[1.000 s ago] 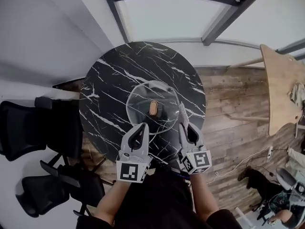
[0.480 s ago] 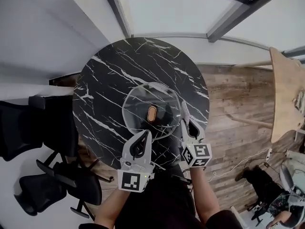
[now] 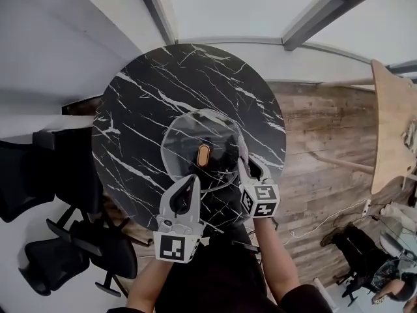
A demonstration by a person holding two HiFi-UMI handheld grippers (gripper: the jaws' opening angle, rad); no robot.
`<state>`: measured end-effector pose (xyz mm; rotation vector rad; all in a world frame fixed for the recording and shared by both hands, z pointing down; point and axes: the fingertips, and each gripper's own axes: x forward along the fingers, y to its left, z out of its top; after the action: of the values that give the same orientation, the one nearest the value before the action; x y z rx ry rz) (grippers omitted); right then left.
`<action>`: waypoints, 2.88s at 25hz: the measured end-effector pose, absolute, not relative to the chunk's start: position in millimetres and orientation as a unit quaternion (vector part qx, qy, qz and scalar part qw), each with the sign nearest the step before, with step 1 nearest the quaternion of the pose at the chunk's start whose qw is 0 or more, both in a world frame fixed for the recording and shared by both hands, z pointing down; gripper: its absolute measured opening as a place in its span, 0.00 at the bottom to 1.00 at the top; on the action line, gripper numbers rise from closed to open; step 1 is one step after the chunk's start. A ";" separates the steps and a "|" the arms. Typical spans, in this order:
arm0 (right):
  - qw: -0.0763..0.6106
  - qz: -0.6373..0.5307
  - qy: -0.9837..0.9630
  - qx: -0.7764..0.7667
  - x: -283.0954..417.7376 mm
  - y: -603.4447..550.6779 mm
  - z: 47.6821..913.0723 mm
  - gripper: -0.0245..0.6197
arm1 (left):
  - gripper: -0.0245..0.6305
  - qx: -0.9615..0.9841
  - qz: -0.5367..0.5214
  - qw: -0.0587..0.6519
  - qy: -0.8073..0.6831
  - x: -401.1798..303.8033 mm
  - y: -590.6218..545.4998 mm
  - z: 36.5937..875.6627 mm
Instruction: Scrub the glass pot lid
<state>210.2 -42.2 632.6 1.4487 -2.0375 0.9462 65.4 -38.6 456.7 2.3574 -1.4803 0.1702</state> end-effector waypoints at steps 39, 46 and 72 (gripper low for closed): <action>0.380 0.225 -0.833 0.334 144.5 -106.1 680.2 0.16 | 0.04 0.806 0.067 0.216 -0.547 36.9 -24.7 486.0; 0.422 0.153 -0.849 0.279 136.5 -96.4 682.5 0.16 | 0.04 0.810 0.075 0.212 -0.542 36.4 -14.9 482.9; 0.450 0.102 -0.836 0.296 134.7 -44.9 682.9 0.16 | 0.04 0.824 0.071 0.205 -0.523 15.8 9.8 469.7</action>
<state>134.7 -44.9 682.9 0.7315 -2.0669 0.2532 15.8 9.8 469.7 2.2978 -1.4592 0.1985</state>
